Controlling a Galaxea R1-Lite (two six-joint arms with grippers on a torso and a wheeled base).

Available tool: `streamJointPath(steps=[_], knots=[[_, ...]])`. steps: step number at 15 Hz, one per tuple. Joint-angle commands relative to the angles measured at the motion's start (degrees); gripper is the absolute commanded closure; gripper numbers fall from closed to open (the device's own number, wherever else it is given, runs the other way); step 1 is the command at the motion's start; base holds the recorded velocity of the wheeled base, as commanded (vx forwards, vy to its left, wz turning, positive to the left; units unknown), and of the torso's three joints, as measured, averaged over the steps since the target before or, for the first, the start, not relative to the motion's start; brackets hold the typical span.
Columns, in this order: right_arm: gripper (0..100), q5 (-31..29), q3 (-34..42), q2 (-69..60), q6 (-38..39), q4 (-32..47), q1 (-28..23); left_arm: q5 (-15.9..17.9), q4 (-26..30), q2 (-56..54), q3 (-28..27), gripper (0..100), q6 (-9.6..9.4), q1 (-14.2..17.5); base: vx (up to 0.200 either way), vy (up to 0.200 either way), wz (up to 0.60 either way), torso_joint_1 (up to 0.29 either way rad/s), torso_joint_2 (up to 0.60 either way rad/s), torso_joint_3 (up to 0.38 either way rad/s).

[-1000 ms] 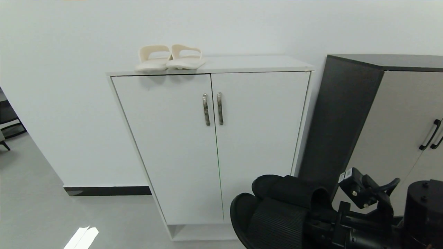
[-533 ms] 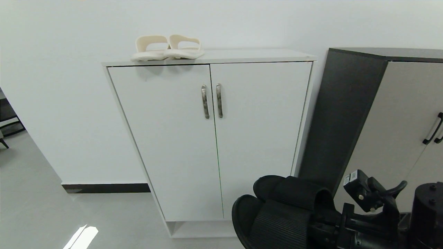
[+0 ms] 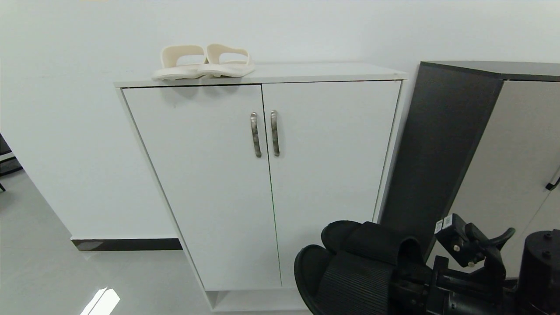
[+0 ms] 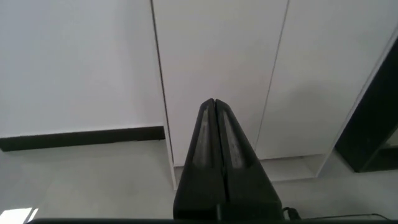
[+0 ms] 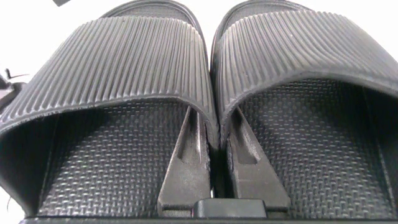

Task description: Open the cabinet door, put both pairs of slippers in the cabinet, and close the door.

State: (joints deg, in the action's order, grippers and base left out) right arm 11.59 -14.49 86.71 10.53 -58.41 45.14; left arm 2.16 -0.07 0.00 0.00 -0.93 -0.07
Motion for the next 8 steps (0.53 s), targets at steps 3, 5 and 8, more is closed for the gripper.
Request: streamJointPath(steps=[3, 5, 8], knots=[[100, 0.01, -0.01, -0.23, 0.01, -0.31, 0.03, -0.05, -0.01, 0.09, 0.00, 0, -1.71, -0.01, 0.000, 0.000, 0.00, 0.000, 0.00, 0.000], [100, 0.01, 0.08, -0.58, 0.19, -0.92, -0.05, 0.22, -0.81, 6.59, -3.60, 0, -4.96, -0.54, 0.000, 0.000, 0.00, 0.000, 0.00, 0.000], [100, 0.10, -0.10, -0.58, 0.19, -0.92, 0.03, 14.19, -3.71, 25.93, -17.31, 0, 2.77, -6.96, 0.000, 0.000, 0.00, 0.000, 0.00, 0.000]])
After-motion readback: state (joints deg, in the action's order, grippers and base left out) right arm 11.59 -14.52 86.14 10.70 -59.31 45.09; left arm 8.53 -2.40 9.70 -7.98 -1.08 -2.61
